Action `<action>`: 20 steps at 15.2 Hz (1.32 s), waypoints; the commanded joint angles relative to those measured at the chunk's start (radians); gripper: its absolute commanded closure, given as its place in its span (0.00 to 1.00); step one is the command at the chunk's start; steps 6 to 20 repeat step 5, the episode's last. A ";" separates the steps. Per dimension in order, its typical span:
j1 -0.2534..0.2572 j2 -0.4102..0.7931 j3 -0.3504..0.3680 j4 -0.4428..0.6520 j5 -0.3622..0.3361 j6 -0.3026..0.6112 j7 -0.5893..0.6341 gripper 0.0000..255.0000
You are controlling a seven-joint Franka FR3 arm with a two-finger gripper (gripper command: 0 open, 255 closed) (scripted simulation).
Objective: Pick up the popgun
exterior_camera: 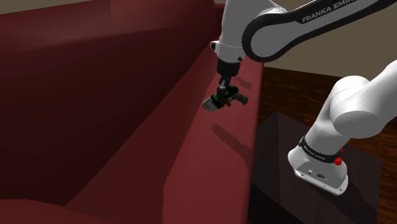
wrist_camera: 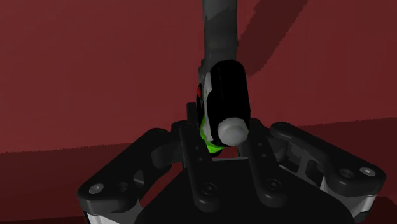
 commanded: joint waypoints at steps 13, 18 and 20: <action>-0.001 -0.021 -0.008 0.042 -0.004 -0.063 -0.002 1.00; -0.001 -0.021 -0.008 0.042 -0.004 -0.063 -0.002 1.00; -0.001 -0.021 -0.008 0.042 -0.004 -0.063 -0.002 1.00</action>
